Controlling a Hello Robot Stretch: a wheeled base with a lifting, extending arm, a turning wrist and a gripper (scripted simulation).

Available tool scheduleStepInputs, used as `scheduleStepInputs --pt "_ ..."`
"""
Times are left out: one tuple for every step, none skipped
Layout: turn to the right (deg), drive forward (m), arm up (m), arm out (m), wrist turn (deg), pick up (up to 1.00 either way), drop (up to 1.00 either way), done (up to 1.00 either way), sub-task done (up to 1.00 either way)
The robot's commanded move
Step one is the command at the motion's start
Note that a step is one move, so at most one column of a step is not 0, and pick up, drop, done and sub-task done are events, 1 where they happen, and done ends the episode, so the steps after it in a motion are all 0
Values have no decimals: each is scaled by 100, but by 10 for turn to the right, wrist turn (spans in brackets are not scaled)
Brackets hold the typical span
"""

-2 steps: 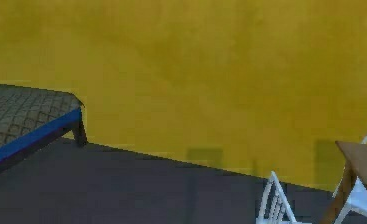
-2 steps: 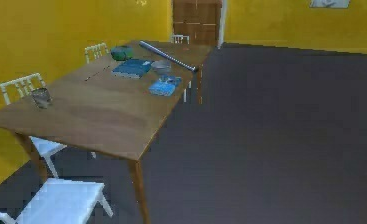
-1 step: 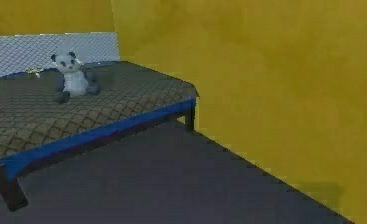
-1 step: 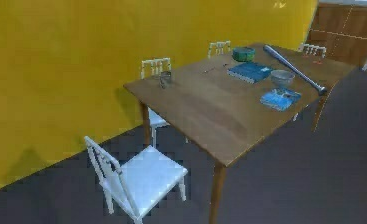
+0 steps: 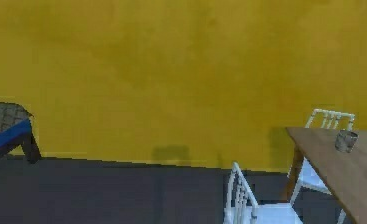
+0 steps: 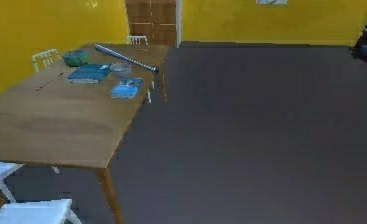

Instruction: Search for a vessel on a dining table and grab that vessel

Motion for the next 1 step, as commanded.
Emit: scheduleStepInputs --pt "450 0 0 0 0 0 0 0 0"
